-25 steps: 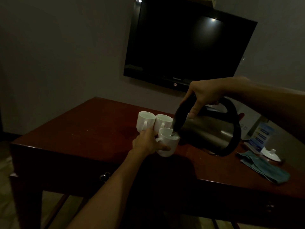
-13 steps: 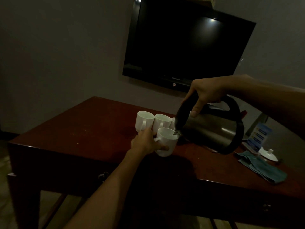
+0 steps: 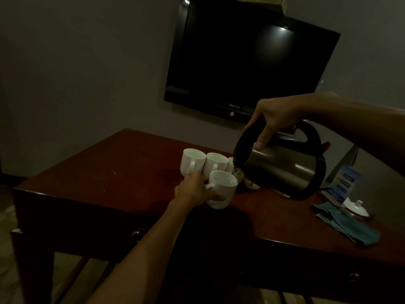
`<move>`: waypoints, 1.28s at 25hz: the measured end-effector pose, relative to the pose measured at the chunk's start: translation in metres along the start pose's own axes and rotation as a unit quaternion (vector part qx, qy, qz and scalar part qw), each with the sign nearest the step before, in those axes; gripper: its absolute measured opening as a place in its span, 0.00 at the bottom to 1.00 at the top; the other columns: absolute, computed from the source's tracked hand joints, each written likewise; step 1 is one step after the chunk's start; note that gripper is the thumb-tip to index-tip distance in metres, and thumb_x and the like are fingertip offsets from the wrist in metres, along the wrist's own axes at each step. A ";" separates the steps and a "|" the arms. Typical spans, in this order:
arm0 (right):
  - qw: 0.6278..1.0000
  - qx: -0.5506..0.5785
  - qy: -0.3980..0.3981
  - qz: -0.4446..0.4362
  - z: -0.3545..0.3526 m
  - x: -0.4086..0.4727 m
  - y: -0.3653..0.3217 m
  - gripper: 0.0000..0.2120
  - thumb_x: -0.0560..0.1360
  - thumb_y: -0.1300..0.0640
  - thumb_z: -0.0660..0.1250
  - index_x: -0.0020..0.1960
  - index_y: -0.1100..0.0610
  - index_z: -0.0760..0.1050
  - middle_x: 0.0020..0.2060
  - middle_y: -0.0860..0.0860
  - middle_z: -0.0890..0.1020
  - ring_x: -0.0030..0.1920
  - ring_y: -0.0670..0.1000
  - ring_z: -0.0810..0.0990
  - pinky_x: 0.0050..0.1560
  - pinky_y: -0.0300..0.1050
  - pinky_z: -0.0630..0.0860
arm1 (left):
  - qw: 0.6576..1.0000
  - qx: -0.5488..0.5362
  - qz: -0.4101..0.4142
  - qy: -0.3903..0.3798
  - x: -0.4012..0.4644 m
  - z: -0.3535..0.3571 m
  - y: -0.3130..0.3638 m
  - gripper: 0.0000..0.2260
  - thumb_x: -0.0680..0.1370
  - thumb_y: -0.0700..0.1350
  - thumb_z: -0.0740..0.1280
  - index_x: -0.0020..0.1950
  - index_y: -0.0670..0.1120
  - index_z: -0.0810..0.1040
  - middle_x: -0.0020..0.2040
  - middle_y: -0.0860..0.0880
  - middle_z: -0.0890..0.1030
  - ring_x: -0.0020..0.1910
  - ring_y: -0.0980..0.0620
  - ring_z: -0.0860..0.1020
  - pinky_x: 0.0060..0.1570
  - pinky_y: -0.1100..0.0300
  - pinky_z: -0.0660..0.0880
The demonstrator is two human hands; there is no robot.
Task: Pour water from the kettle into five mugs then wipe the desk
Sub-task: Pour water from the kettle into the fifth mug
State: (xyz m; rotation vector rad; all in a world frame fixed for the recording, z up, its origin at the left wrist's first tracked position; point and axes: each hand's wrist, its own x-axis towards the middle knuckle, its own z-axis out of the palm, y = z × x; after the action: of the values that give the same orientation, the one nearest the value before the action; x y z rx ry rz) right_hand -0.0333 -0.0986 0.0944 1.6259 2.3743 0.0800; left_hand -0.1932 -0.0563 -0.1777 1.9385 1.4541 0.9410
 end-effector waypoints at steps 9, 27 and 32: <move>1.000 0.007 -0.001 -0.003 0.000 0.001 0.004 0.35 0.60 0.42 0.77 0.66 0.48 0.77 0.52 0.45 0.83 0.52 0.47 0.79 0.52 0.44 0.81 | 1.000 -0.002 -0.006 0.007 0.000 0.000 0.000 0.27 0.61 0.61 0.80 0.56 0.50 0.81 0.49 0.55 0.84 0.49 0.55 0.81 0.50 0.48 0.80; 0.996 0.082 0.045 0.004 0.012 -0.010 0.021 0.30 0.67 0.50 0.77 0.68 0.51 0.76 0.28 0.45 0.80 0.21 0.39 0.75 0.23 0.32 0.70 | 1.000 0.012 -0.004 0.004 -0.007 -0.004 0.005 0.27 0.61 0.62 0.79 0.55 0.50 0.82 0.49 0.54 0.84 0.49 0.54 0.81 0.49 0.48 0.81; 0.970 0.220 0.106 -0.015 0.043 -0.033 0.050 0.31 0.64 0.45 0.75 0.67 0.45 0.76 0.39 0.54 0.84 0.30 0.53 0.77 0.33 0.48 0.77 | 1.000 0.002 -0.003 0.017 -0.010 -0.002 0.006 0.24 0.63 0.59 0.80 0.54 0.50 0.82 0.48 0.55 0.84 0.49 0.55 0.81 0.50 0.48 0.80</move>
State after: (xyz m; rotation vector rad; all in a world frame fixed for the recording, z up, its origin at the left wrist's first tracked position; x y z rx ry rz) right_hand 0.0336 -0.1149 0.0688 1.8475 2.7236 -0.3191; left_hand -0.1925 -0.0678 -0.1741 1.9296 1.4814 0.9734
